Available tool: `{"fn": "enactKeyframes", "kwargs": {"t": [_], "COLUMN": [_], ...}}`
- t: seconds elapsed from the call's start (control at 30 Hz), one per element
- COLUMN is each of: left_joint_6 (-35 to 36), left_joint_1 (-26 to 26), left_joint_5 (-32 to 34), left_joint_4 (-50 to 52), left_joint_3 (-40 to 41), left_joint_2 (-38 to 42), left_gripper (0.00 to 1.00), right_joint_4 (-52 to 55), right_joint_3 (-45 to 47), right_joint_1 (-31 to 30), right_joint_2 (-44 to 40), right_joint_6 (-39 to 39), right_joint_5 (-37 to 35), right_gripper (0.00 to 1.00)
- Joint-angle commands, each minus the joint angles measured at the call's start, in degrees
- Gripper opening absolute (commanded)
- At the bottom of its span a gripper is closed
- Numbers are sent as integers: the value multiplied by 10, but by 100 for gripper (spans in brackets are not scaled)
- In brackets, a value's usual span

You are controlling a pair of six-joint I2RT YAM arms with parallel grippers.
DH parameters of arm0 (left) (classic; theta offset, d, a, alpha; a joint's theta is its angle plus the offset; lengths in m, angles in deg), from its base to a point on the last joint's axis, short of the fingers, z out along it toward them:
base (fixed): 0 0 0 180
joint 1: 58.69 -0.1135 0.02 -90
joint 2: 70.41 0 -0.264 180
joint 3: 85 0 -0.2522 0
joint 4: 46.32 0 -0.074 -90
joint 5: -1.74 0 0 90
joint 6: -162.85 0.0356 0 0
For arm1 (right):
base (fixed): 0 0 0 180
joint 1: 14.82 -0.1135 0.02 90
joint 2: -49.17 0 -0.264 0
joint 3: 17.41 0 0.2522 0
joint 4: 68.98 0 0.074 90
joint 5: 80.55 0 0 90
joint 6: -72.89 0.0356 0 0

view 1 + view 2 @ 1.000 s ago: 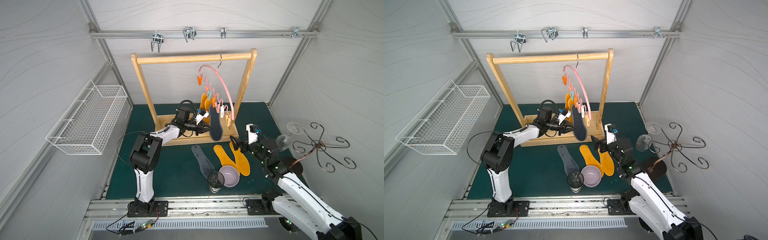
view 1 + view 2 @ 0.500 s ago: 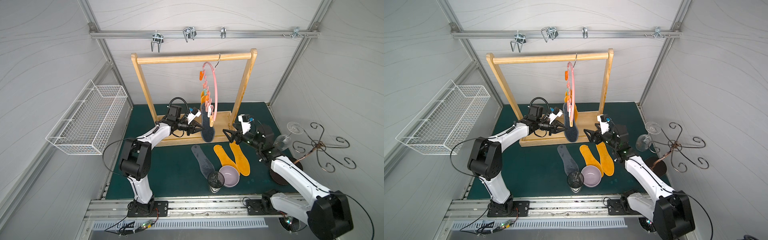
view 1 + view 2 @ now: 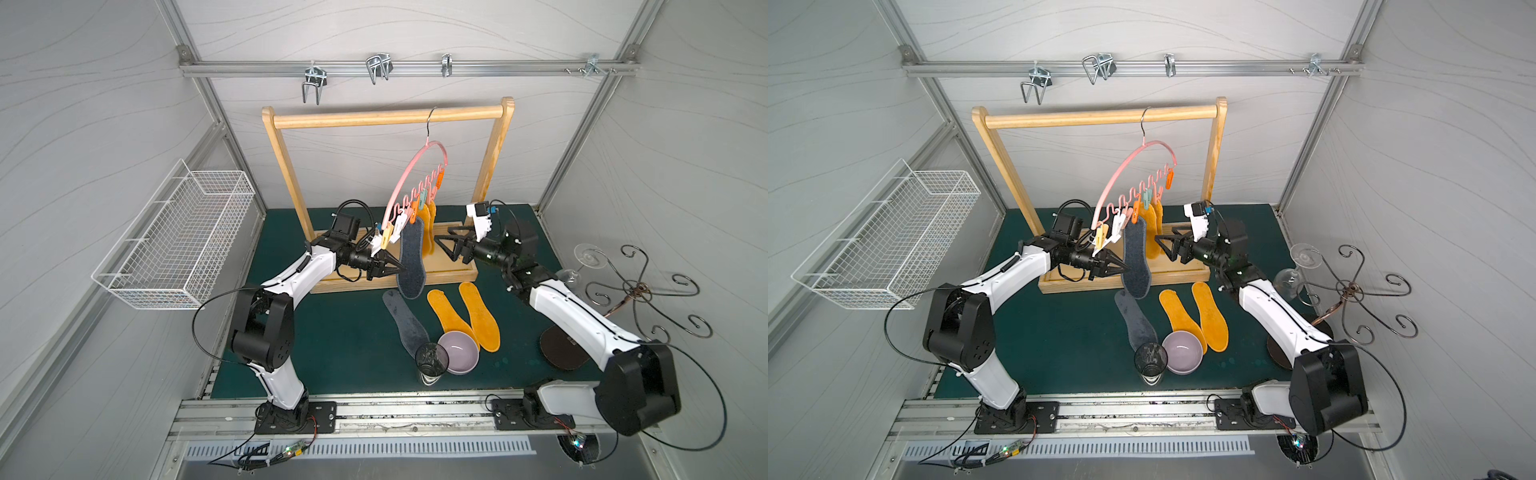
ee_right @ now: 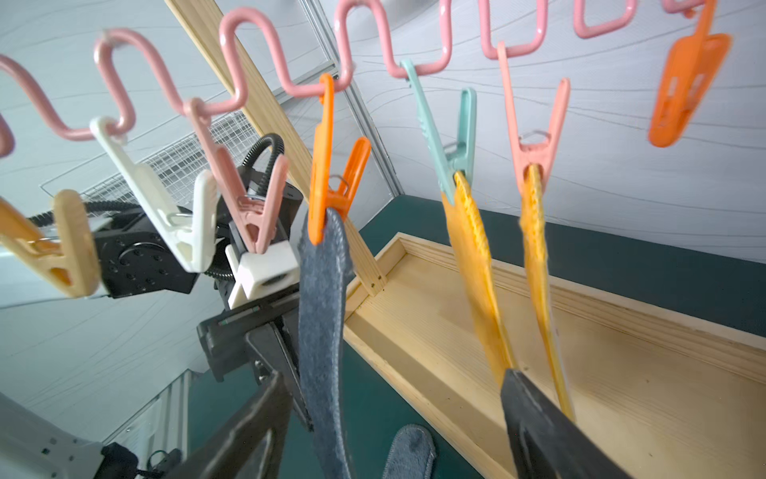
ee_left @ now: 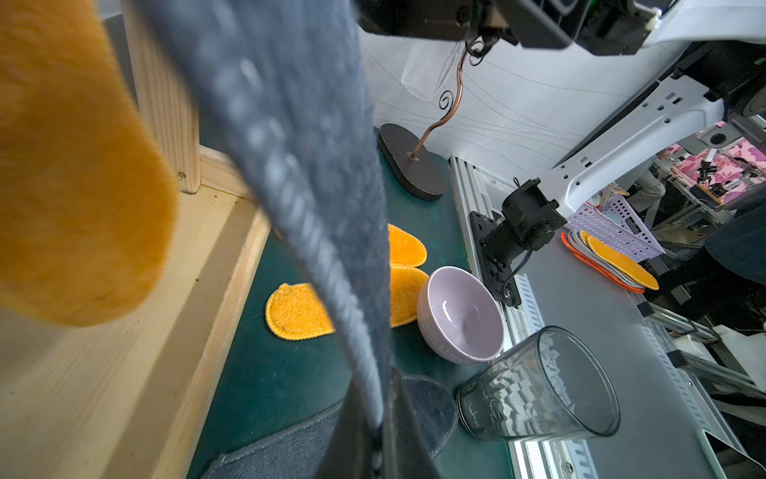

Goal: Take the shoe insoles off the hanger
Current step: Remove the insole from the hanger, then open the clamp at the hanger.

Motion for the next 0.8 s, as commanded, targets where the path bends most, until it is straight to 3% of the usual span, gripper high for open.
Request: {"fn": "enactKeyframes", "kwargs": {"t": [0.0,0.37,0.67,0.77], "left_joint_6": [32,43,49,53], "left_joint_1": [-3,-2,-2,-2], "left_joint_5": [-22,-29,-36,-37], "left_joint_4": [42,69,76,81], "left_joint_3": [-10,-10,-13,-15], "left_joint_2": [18,25,33,32], "left_gripper": [0,0,0,0], "right_joint_4": [-18,-15,-39,-49], "right_joint_3": [-37,-127,-179,-193], "right_joint_1": [0,-61,-62,-62], "right_joint_2": [26,98,151,165], "right_joint_6": [74,92,143,151], "right_joint_5": [62,37,32,46], "right_gripper": [79,72,51,51]}}
